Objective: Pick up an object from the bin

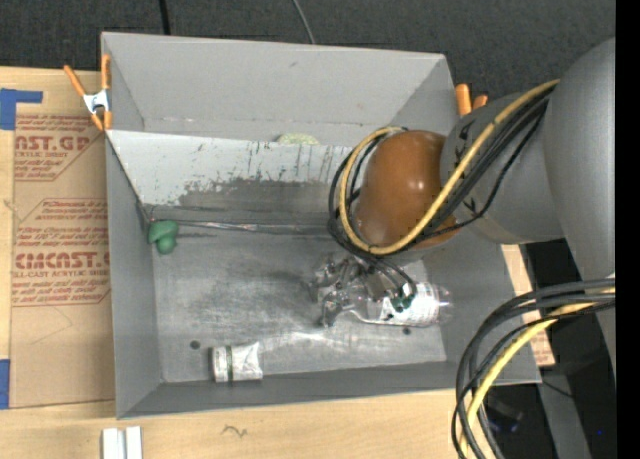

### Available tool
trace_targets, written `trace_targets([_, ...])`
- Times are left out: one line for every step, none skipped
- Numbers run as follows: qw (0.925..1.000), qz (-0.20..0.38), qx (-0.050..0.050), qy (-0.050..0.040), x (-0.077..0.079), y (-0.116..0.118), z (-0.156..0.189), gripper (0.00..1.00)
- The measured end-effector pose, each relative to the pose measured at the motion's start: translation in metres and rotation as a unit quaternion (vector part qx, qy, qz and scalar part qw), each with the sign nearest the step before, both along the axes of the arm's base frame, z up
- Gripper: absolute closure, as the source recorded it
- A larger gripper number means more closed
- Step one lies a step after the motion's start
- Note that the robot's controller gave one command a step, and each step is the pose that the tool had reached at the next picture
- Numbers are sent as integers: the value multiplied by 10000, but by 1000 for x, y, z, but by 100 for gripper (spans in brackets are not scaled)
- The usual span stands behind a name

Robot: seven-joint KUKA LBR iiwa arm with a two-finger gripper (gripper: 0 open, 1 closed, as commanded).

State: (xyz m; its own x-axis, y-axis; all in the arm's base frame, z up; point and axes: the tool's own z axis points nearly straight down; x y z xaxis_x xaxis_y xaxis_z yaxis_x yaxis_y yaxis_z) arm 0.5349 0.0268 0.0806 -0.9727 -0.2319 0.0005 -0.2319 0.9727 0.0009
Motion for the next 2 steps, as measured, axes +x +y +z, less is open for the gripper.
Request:
trace_targets([10000, -90, -11, -12, -2, 9, -5, 100])
trace_targets([9999, 159, 0, -14, -38, 21, 131, 100])
